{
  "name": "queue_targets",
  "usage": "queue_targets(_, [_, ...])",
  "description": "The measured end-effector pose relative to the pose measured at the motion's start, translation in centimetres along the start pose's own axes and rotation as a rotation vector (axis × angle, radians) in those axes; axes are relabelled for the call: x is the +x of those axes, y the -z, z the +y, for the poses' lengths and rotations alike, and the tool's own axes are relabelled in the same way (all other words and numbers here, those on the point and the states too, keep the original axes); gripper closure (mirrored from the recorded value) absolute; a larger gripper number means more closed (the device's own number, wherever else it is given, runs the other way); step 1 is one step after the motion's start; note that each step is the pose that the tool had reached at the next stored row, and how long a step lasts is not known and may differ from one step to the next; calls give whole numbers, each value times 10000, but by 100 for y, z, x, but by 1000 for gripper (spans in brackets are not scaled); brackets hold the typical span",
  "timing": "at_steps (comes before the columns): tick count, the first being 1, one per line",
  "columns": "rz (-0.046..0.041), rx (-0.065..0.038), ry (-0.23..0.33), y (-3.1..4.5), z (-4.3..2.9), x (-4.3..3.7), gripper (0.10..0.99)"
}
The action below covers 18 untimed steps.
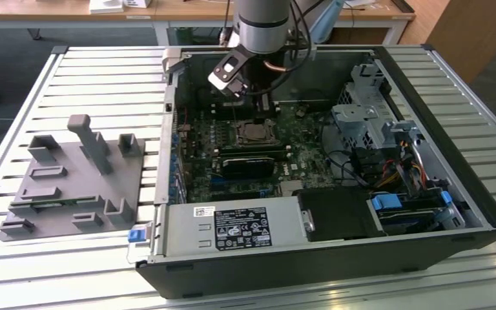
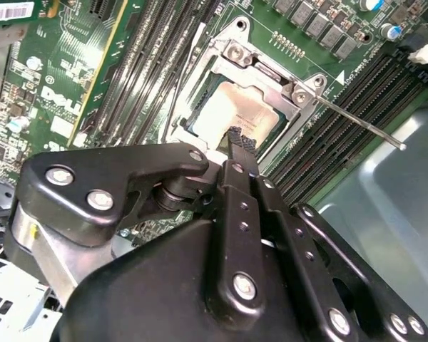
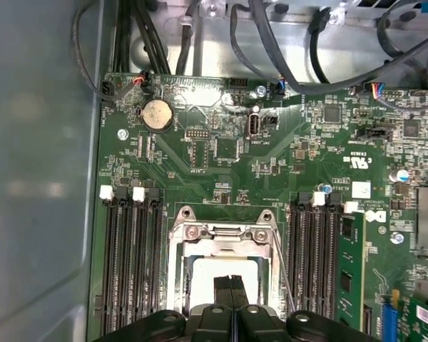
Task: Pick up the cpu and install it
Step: 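Install the first cpu locking lever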
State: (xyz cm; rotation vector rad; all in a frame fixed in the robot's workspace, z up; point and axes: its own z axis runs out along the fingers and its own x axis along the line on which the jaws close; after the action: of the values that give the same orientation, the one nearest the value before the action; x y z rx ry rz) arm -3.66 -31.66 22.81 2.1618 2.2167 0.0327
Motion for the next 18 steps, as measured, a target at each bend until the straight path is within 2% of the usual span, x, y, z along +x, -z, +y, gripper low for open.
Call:
queue_targets(6, [-33,0,1,181,8,-3,980])
queue_targets(10, [-35,0,-7,360,17,-6,980])
queue_targets(13, [-37,37,-7,490,23,-9,980])
queue_targets(15, [-35,95,-5,529,26,-9,980])
queue_targets(18, [-70,152,2,527,27,-9,980])
